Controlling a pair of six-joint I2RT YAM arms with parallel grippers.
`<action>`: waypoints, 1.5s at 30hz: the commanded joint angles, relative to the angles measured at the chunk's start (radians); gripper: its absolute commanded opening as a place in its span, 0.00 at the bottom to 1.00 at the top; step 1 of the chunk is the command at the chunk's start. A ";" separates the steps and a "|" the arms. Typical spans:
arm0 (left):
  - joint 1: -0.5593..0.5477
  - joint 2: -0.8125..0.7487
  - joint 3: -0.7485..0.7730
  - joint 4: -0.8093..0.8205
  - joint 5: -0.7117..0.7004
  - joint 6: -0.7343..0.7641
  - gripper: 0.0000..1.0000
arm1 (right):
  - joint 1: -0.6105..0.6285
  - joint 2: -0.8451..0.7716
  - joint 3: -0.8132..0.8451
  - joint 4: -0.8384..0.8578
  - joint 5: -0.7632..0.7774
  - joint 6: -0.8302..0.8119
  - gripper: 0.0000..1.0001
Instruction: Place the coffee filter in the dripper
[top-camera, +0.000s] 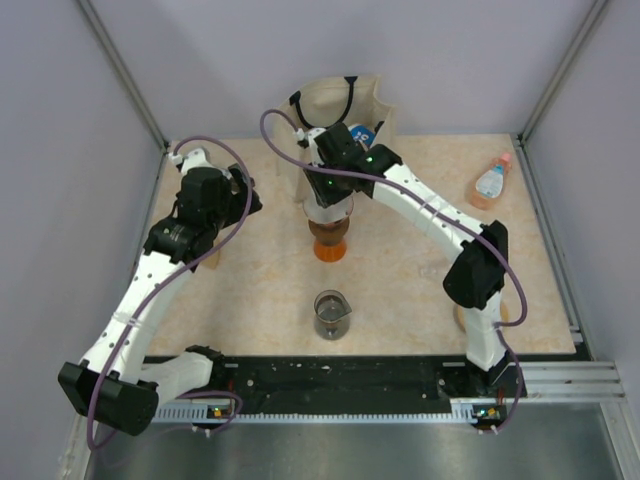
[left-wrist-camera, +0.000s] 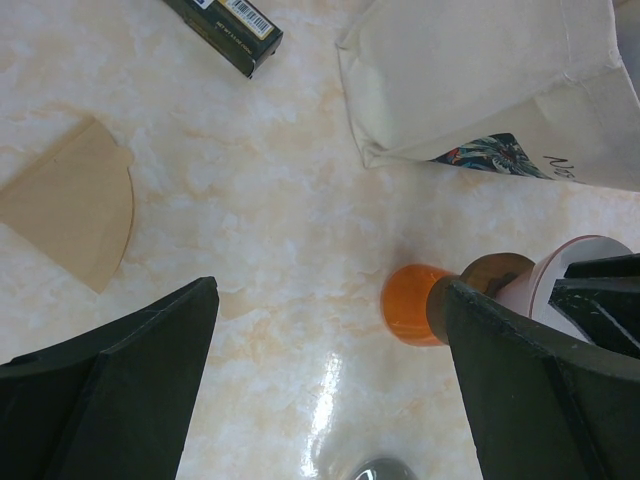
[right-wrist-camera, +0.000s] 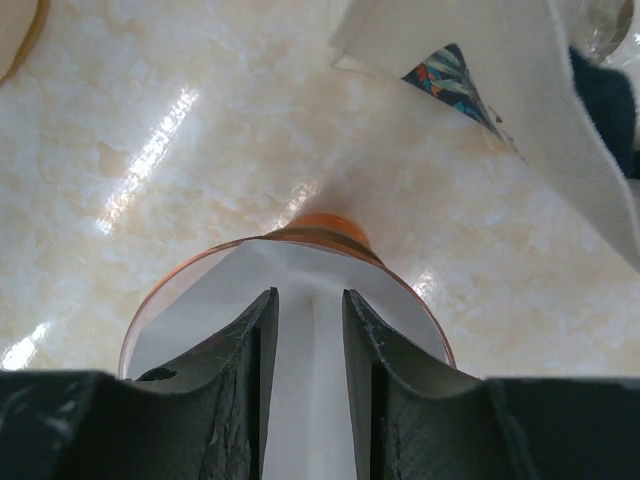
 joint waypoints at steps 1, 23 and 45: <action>0.005 -0.035 0.016 0.019 -0.006 0.004 0.99 | 0.013 -0.038 0.087 0.004 0.034 -0.004 0.33; 0.007 -0.104 -0.033 -0.017 -0.012 -0.033 0.99 | -0.059 -0.475 -0.276 0.303 0.198 0.009 0.99; 0.209 -0.090 -0.304 -0.070 -0.078 -0.197 0.99 | -0.490 -0.870 -1.036 0.648 0.152 0.330 0.99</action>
